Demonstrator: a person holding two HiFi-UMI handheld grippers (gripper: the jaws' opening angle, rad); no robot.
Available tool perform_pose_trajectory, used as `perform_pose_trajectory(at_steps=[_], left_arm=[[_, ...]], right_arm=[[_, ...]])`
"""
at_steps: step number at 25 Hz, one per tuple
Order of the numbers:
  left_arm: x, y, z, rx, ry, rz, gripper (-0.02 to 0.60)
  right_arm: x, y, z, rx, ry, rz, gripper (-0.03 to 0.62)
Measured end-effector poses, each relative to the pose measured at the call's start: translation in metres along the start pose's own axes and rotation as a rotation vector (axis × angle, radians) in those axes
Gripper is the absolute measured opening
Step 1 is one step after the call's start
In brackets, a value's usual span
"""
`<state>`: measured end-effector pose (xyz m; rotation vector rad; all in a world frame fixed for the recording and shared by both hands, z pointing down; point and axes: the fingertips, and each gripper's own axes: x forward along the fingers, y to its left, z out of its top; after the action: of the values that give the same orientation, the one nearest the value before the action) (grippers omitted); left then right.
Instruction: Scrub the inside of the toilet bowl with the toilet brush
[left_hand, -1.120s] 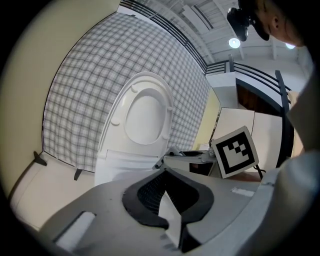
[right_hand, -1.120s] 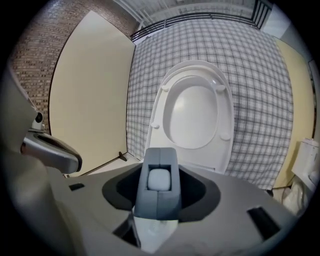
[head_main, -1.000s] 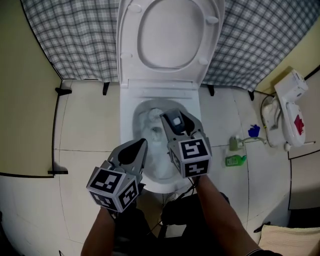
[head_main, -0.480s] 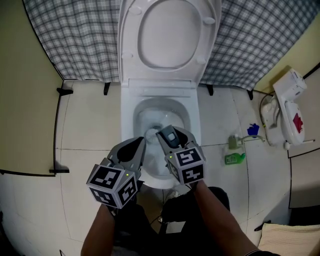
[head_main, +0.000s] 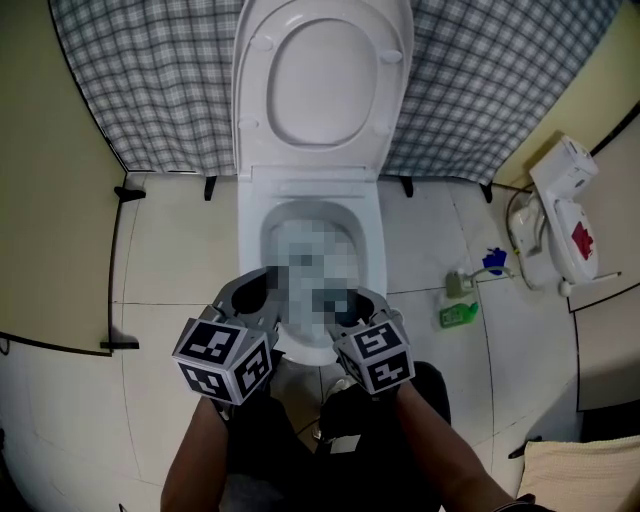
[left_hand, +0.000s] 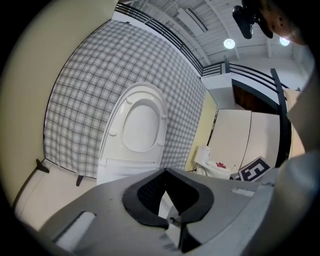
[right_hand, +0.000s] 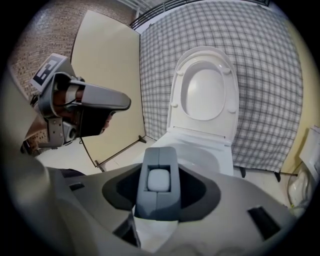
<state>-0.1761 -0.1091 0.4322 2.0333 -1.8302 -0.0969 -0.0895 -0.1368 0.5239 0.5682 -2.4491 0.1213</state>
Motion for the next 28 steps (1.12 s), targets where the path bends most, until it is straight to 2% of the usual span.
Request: perform_pose_trajectory(at_steps=[6, 13, 20, 25, 28], left_arm=[[-0.015, -0.018, 0.040, 0.028, 0.000, 0.003, 0.009], [-0.034, -0.024, 0.045, 0.043, -0.012, 0.005, 0.009], [-0.037, -0.026, 0.041, 0.048, -0.009, 0.018, 0.009], [-0.028, -0.008, 0.020, 0.019, 0.009, 0.029, 0.009], [-0.020, 0.001, 0.019, 0.002, 0.020, 0.030, 0.009]], right_arm=[[-0.058, 0.019, 0.024, 0.016, 0.032, 0.029, 0.209], [-0.097, 0.045, 0.024, 0.029, 0.058, 0.076, 0.209], [-0.092, 0.021, 0.037, 0.046, -0.011, 0.025, 0.207], [-0.056, -0.005, 0.060, 0.041, -0.090, -0.026, 0.207], [-0.030, -0.020, 0.086, 0.034, -0.144, -0.058, 0.207]])
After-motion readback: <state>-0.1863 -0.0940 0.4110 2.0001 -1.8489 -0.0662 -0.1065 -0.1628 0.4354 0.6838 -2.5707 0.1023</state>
